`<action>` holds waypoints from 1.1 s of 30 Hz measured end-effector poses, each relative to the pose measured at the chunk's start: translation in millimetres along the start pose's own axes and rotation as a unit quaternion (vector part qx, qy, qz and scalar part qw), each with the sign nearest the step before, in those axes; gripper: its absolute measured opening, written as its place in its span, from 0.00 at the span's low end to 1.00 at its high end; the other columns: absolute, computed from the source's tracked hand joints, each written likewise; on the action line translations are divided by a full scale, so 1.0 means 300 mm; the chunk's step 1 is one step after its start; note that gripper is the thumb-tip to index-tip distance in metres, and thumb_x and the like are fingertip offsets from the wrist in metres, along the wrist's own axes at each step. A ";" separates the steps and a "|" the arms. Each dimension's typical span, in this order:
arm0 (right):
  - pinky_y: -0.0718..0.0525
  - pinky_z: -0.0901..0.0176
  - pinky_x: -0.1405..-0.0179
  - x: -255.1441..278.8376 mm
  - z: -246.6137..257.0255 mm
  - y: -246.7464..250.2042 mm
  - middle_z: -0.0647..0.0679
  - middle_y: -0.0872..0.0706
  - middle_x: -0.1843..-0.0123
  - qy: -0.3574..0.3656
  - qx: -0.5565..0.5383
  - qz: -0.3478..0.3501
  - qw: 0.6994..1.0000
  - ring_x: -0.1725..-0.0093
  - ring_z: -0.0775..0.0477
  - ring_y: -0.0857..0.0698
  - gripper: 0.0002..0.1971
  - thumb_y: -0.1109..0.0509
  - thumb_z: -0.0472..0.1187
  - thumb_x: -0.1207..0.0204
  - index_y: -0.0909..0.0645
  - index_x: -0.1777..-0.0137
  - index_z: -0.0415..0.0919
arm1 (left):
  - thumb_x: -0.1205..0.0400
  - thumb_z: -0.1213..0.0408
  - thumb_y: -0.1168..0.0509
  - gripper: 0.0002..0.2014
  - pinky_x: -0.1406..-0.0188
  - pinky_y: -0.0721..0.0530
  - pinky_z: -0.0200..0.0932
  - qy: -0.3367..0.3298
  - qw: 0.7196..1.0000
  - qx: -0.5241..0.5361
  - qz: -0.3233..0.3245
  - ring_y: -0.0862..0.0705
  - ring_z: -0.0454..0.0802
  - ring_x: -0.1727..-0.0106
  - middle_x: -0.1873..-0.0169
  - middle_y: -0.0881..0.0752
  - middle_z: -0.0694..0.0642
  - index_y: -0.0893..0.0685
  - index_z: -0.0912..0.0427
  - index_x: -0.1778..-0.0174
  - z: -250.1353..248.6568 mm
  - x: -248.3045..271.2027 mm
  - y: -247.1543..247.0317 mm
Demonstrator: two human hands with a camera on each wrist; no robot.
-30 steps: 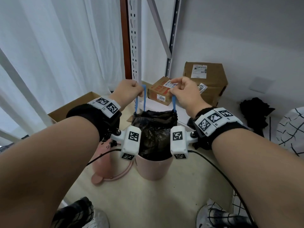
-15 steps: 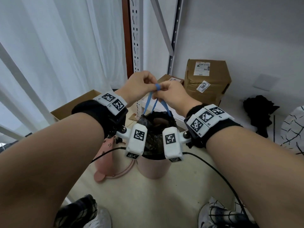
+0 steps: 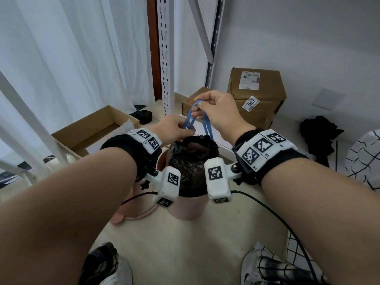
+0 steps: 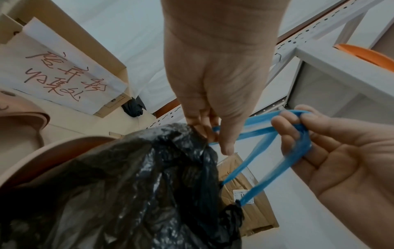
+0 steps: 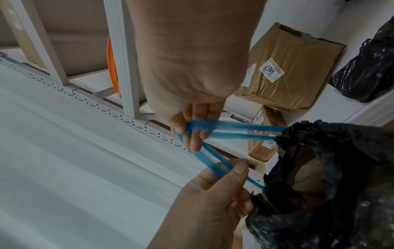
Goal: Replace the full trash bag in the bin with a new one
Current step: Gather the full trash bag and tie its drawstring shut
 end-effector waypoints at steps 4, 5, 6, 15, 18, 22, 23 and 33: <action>0.15 0.66 0.64 0.000 -0.045 0.031 0.47 0.18 0.67 0.002 -0.009 -0.056 0.998 0.68 0.52 0.17 0.13 0.43 0.26 0.18 0.24 0.58 0.43 | 0.20 0.67 0.32 0.07 0.75 0.21 0.24 0.038 0.999 -0.018 0.002 0.20 0.43 0.73 0.70 0.18 0.54 0.15 0.67 0.51 0.052 -0.033 -0.012; 0.16 0.68 0.66 0.002 -0.052 0.043 0.47 0.19 0.67 0.004 -0.011 -0.067 0.998 0.69 0.53 0.18 0.13 0.43 0.26 0.18 0.24 0.58 0.43 | 0.19 0.67 0.32 0.07 0.75 0.20 0.24 0.045 0.999 -0.017 0.001 0.20 0.42 0.72 0.70 0.18 0.54 0.15 0.67 0.50 0.064 -0.039 -0.014; 0.17 0.71 0.67 0.004 -0.054 0.054 0.47 0.19 0.68 0.007 -0.011 -0.077 0.997 0.70 0.53 0.19 0.13 0.43 0.26 0.18 0.24 0.58 0.42 | 0.19 0.68 0.33 0.07 0.74 0.19 0.24 0.049 0.999 -0.021 0.000 0.19 0.41 0.73 0.70 0.18 0.54 0.15 0.68 0.50 0.072 -0.040 -0.015; 0.18 0.75 0.67 0.014 -0.008 0.064 0.45 0.17 0.63 0.048 -0.045 -0.064 0.996 0.66 0.55 0.18 0.08 0.40 0.25 0.20 0.22 0.51 0.35 | 0.21 0.59 0.31 0.10 0.58 0.23 0.38 0.075 0.972 -0.211 0.073 0.19 0.47 0.60 0.62 0.17 0.54 0.15 0.62 0.50 0.090 -0.024 -0.044; 0.15 0.71 0.59 0.010 0.007 0.043 0.45 0.14 0.62 0.062 -0.020 -0.007 0.998 0.60 0.53 0.14 0.07 0.36 0.26 0.21 0.21 0.47 0.33 | 0.23 0.58 0.28 0.17 0.54 0.26 0.34 0.003 0.994 -0.098 0.037 0.21 0.44 0.52 0.53 0.19 0.50 0.18 0.58 0.40 -0.010 0.001 -0.038; 0.17 0.72 0.62 -0.001 0.008 0.035 0.44 0.14 0.62 0.065 -0.025 0.004 0.998 0.66 0.60 0.13 0.06 0.34 0.25 0.22 0.19 0.49 0.32 | 0.21 0.62 0.29 0.07 0.69 0.29 0.23 -0.070 0.997 0.014 0.008 0.24 0.28 0.72 0.79 0.22 0.35 0.18 0.53 0.50 -0.143 0.021 -0.024; 0.17 0.72 0.64 -0.004 0.005 0.036 0.44 0.14 0.62 0.064 -0.022 0.001 0.998 0.66 0.58 0.14 0.06 0.34 0.25 0.23 0.19 0.52 0.34 | 0.21 0.63 0.30 0.03 0.72 0.29 0.21 -0.076 0.996 0.038 0.004 0.25 0.27 0.77 0.83 0.23 0.35 0.18 0.54 0.56 -0.161 0.023 -0.020; 0.22 0.58 0.47 -0.007 -0.114 0.053 0.44 0.24 0.44 -0.003 0.138 0.009 0.990 0.50 0.50 0.25 0.21 0.29 0.28 0.30 0.25 0.37 0.39 | 0.15 0.65 0.39 0.10 0.75 0.21 0.24 -0.046 0.991 0.107 -0.067 0.23 0.33 0.82 0.70 0.19 0.55 0.16 0.68 0.53 -0.116 -0.022 0.033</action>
Point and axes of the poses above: each hand's wrist, its own x-axis away from the middle knuckle, its own y-axis out of the back of the hand, z = x × y, the point moved 7 cm from there along -x, towards the middle knuckle
